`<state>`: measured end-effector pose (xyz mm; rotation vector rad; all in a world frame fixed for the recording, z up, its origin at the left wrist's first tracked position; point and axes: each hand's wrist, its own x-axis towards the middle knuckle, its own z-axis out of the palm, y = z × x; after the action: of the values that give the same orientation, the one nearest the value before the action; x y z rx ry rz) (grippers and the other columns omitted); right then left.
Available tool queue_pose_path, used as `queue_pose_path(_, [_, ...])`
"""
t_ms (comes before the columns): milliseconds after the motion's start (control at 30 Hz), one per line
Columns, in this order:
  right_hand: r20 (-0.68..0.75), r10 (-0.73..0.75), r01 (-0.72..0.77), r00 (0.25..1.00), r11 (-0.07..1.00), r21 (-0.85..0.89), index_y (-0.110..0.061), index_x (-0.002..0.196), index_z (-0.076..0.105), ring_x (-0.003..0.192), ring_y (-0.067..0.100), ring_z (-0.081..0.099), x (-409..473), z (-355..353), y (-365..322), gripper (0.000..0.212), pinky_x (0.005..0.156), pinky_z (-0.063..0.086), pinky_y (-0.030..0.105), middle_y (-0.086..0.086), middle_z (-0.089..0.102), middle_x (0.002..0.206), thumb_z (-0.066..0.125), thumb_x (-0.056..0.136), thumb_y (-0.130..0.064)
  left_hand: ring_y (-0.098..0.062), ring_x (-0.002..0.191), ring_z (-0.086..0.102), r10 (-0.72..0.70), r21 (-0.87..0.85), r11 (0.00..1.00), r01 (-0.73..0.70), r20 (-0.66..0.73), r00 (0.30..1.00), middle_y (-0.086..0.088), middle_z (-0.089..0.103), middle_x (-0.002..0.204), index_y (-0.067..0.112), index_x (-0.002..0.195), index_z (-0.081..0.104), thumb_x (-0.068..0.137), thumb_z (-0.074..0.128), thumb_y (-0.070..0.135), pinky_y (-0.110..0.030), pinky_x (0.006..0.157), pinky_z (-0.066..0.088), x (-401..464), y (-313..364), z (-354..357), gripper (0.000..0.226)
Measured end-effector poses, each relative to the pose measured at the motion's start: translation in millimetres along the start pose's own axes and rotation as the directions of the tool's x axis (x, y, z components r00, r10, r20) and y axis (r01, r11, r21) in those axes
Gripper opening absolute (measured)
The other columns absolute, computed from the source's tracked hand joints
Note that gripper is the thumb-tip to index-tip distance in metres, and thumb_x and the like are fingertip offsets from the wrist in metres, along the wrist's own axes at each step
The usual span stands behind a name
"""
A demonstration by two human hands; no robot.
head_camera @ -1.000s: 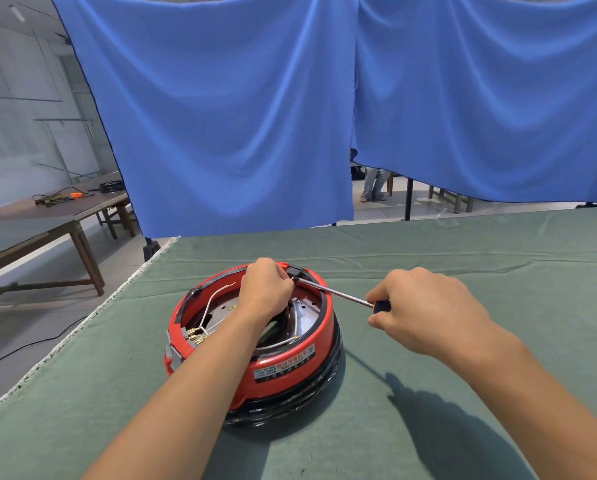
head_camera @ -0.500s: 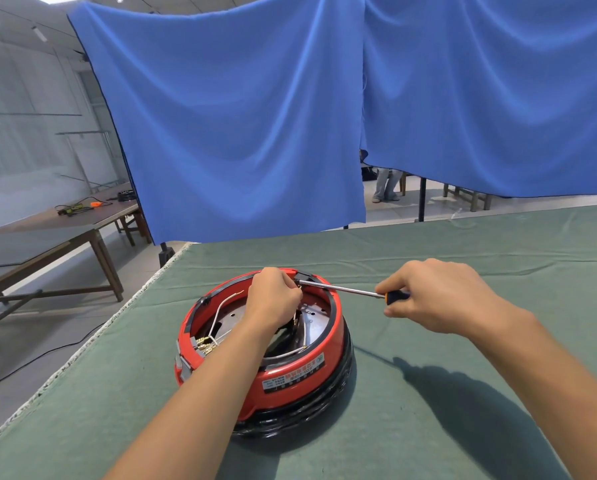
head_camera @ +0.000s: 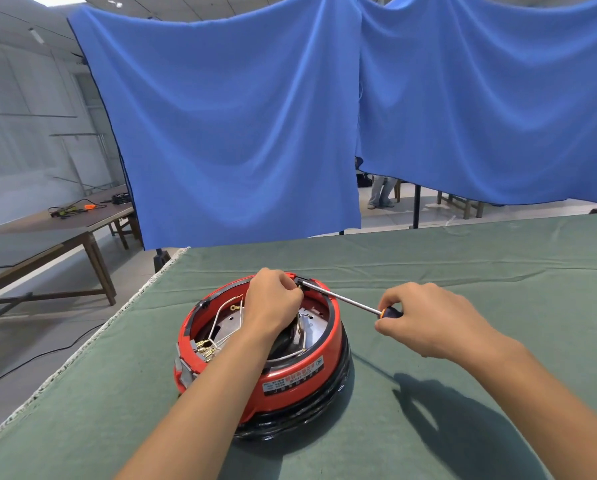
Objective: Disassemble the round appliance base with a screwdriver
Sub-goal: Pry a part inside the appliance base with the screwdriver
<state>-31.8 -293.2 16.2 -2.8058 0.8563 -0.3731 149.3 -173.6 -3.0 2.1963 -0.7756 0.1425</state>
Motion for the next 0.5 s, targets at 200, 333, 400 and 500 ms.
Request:
queue_pose_path(200, [0.017,0.029,-0.031,0.999,0.992,0.122,-0.028,0.082,0.054,0.056,0.008,0.054,2.2,14.8,-1.7,0.022,0.056,0.037,0.024,-0.01,0.057,0.068,0.048,0.089,-0.048,-0.02,0.084,0.06,0.029,-0.011,1.0,-0.029,-0.05,0.998,0.001,0.066,0.079,0.019,0.07,0.061,0.076,0.058,0.013,-0.037,0.074,0.053,-3.6,0.4,-3.4,0.01])
queue_pose_path(333, [0.033,0.042,-0.046,0.999,0.988,0.148,-0.031,0.084,0.054,0.058,0.009,0.053,1.5,17.8,-4.4,0.022,0.056,0.037,0.024,-0.011,0.055,0.07,0.048,0.089,-0.051,-0.015,0.076,0.064,0.023,-0.082,0.996,-0.022,0.011,1.0,0.005,0.067,0.073,0.023,0.071,0.059,0.079,0.058,0.014,-0.036,0.072,0.054,-7.5,2.6,-4.2,0.012])
queue_pose_path(400, [0.036,0.048,-0.054,0.998,0.986,0.155,-0.031,0.082,0.054,0.058,0.008,0.054,1.9,17.8,-4.7,0.021,0.055,0.036,0.022,-0.011,0.056,0.071,0.049,0.088,-0.051,-0.014,0.072,0.064,0.015,-0.099,0.995,-0.01,0.051,0.999,0.006,0.068,0.07,0.022,0.072,0.06,0.08,0.058,0.013,-0.033,0.069,0.053,-6.6,4.0,-6.6,0.012])
queue_pose_path(500, [0.05,0.054,-0.061,0.997,0.984,0.168,-0.031,0.08,0.054,0.055,0.007,0.054,1.4,18.9,-6.0,0.021,0.055,0.037,0.022,-0.011,0.058,0.07,0.05,0.087,-0.051,-0.012,0.051,0.056,-0.03,-0.148,0.987,0.056,0.173,0.984,-0.001,0.069,0.071,0.015,0.073,0.063,0.083,0.058,0.01,-0.022,0.047,0.043,-6.1,2.3,-11.2,0.012])
